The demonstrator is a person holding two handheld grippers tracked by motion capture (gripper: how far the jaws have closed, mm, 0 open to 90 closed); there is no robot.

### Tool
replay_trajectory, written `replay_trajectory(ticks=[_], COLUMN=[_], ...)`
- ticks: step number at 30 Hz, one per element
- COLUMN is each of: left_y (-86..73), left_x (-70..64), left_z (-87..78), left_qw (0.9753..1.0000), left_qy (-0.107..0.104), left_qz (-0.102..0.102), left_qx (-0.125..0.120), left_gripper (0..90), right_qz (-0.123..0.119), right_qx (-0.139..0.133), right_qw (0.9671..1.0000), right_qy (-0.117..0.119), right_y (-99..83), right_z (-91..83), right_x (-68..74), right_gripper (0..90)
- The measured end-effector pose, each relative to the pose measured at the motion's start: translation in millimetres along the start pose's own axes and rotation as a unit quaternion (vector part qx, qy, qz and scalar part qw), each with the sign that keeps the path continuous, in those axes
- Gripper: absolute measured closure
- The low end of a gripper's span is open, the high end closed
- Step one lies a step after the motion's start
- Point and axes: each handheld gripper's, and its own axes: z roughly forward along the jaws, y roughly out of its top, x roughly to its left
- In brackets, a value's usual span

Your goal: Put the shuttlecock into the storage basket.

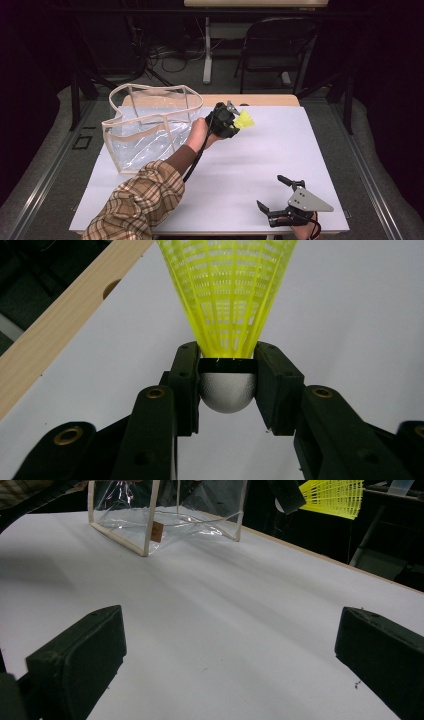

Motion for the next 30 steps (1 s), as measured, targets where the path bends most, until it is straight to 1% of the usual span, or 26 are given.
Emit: replay_trajectory(ticks=[13, 20, 27, 30], left_y=[9.7, 14.1, 18.3, 19.2], left_x=[6.0, 8.1, 9.6, 10.7], left_z=[-13.9, -20.2, -25.4, -27.7], left_qw=[0.9999, 0.9999, 0.9998, 0.9997], left_qy=[0.011, 0.011, 0.016, 0.018], left_qz=[0.004, 0.004, 0.008, 0.005], left_qx=[-0.007, -0.010, -0.014, -0.017], left_gripper=[64.8, 64.7, 64.8, 64.8], right_qz=[0.000, -0.001, 0.002, 0.002], right_qx=[0.000, 0.000, 0.000, 0.001], right_qw=[1.0000, 1.0000, 1.0000, 1.0000], right_qy=[0.000, 0.001, 0.000, 0.000], right_y=[-0.1, -0.2, -0.2, -0.2], right_z=[0.5, 0.5, 0.5, 0.4], right_x=[-0.1, -0.2, 0.0, 0.1], right_gripper=[0.0, 0.0, 0.0, 0.0])
